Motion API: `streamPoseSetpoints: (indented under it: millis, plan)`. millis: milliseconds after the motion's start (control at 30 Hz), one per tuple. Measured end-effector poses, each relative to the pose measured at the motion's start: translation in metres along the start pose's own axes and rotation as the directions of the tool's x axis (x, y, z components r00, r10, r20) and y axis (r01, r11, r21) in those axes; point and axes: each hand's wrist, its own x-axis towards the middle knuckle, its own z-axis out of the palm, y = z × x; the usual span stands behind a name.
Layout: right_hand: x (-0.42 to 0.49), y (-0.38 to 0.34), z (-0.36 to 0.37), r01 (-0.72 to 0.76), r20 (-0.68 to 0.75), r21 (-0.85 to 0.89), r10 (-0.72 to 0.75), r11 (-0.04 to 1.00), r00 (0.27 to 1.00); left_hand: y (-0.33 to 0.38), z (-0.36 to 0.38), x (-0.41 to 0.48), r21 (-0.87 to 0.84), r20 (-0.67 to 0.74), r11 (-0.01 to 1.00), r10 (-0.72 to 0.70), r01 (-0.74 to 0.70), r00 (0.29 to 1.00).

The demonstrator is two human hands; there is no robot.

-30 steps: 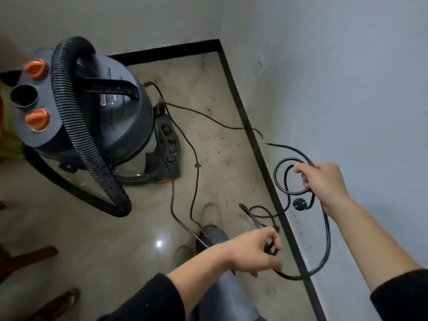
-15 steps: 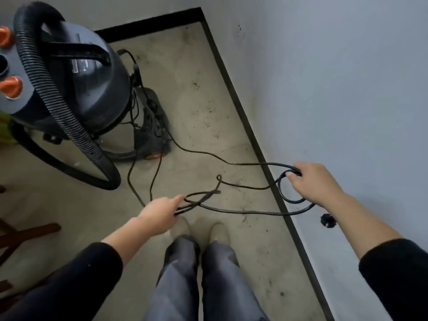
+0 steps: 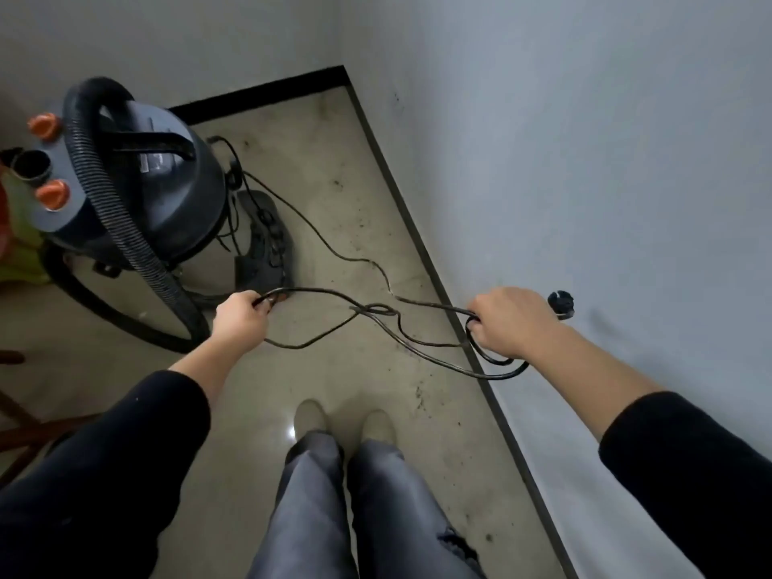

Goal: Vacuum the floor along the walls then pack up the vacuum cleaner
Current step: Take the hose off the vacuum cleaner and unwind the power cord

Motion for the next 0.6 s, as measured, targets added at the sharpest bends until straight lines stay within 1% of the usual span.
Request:
streamPoseSetpoints:
  millis: [33,67,100,167,200,267,300,333,367,400,467,533,567,600]
  plan:
    - [-0.001,-0.004,-0.002,-0.003,-0.001,0.018,0.003,1.000,1.000,0.021,-0.003,-0.009,-0.124,-0.094,0.992,0.026,-0.038,0.995]
    - [-0.001,-0.009,-0.005,-0.005,-0.004,0.043,0.006,0.999,1.000,0.045,-0.007,-0.022,-0.193,-0.188,0.973,0.088,-0.125,0.978]
    - [0.000,-0.013,-0.008,-0.012,-0.002,0.075,0.012,0.997,1.000,0.068,-0.011,-0.036,-0.217,-0.267,0.943,0.189,-0.250,0.945]
    - [0.001,-0.018,-0.013,-0.025,-0.010,0.152,0.027,0.988,1.000,0.105,-0.018,-0.060,-0.202,-0.345,0.835,0.428,-0.511,0.835]
    - [0.002,-0.019,-0.016,-0.034,-0.020,0.188,0.039,0.982,0.999,0.120,-0.020,-0.070,-0.184,-0.355,0.761,0.538,-0.622,0.764]
    - [0.002,-0.018,-0.022,-0.039,-0.034,0.250,0.049,0.967,0.998,0.143,-0.026,-0.089,-0.126,-0.367,0.560,0.740,-0.819,0.563]
    - [0.001,-0.017,-0.025,-0.033,-0.031,0.272,0.043,0.962,0.999,0.153,-0.028,-0.098,-0.115,-0.359,0.450,0.813,-0.886,0.459]
    - [-0.001,-0.015,-0.027,-0.037,-0.016,0.296,0.044,0.954,0.999,0.163,-0.029,-0.108,-0.123,-0.343,0.354,0.861,-0.927,0.374]
    - [-0.004,-0.013,-0.029,-0.050,0.011,0.325,0.049,0.944,0.999,0.172,-0.031,-0.118,-0.149,-0.334,0.287,0.886,-0.946,0.322]
    - [-0.008,-0.010,-0.032,-0.067,0.042,0.363,0.056,0.929,0.998,0.181,-0.032,-0.130,-0.188,-0.333,0.245,0.895,-0.951,0.296]
    - [-0.015,-0.004,-0.033,-0.094,0.069,0.420,0.072,0.903,0.995,0.199,-0.038,-0.153,-0.290,-0.347,0.207,0.887,-0.934,0.304]
    - [-0.024,0.006,-0.033,-0.146,0.090,0.398,0.120,0.906,0.989,0.213,-0.048,-0.170,-0.352,-0.377,0.222,0.856,-0.909,0.355]
    - [-0.028,0.010,-0.034,-0.175,0.094,0.359,0.151,0.917,0.984,0.217,-0.056,-0.174,-0.360,-0.389,0.259,0.831,-0.896,0.397]
    - [-0.032,0.015,-0.036,-0.201,0.106,0.321,0.176,0.925,0.979,0.219,-0.065,-0.173,-0.352,-0.392,0.323,0.802,-0.879,0.452]
